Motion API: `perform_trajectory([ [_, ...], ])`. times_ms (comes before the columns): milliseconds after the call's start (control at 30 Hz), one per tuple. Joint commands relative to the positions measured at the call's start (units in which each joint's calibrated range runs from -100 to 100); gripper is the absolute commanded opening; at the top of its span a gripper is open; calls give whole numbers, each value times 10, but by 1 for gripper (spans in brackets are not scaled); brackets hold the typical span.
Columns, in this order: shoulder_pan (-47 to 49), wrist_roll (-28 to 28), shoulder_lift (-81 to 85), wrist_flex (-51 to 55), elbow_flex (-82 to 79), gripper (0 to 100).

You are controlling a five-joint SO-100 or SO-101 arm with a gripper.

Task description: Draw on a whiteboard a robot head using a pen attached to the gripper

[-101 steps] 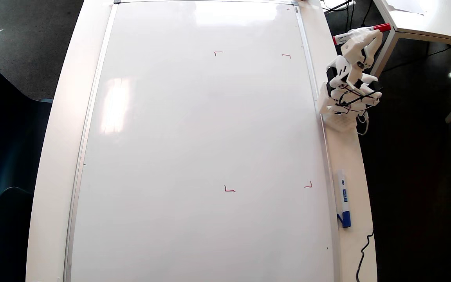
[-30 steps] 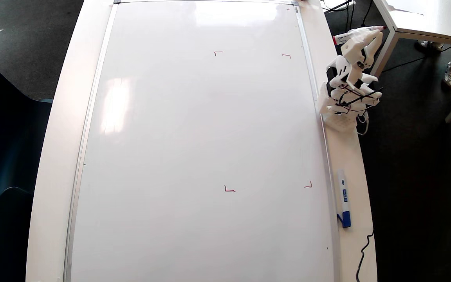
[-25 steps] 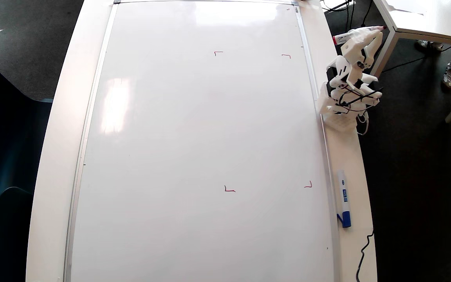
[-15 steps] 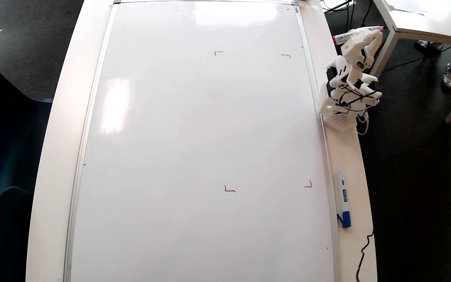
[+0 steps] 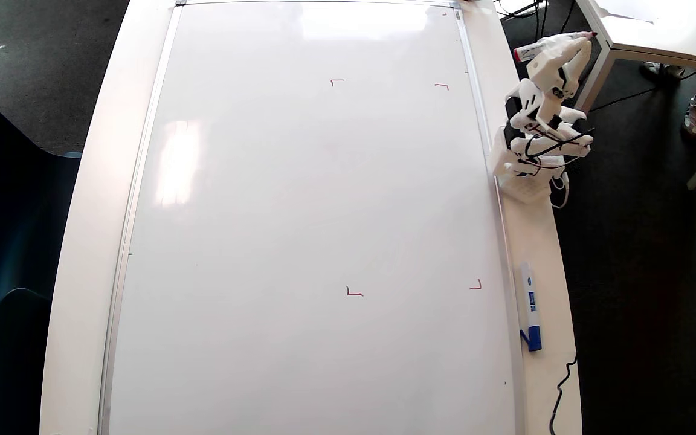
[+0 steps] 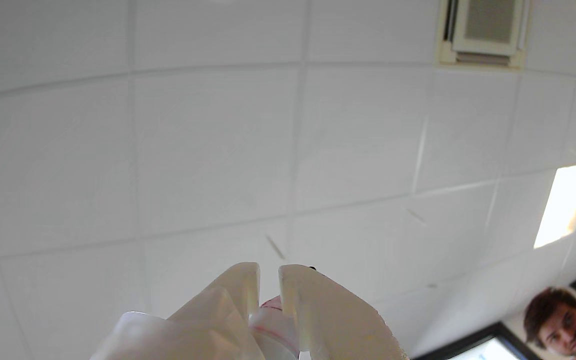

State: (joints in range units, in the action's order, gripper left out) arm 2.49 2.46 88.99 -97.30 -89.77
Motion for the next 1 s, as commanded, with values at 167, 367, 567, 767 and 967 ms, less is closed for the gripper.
perform_trajectory([
  [167, -4, 2, -254, 99, 325, 1],
  [367, -44, 2, -341, 336, 529, 1],
  [567, -58, 12, -353, 612, 655, 1],
  [767, -53, 146, -354, 845, 691, 1],
  [967, -30, 220, -354, 923, 675, 1],
])
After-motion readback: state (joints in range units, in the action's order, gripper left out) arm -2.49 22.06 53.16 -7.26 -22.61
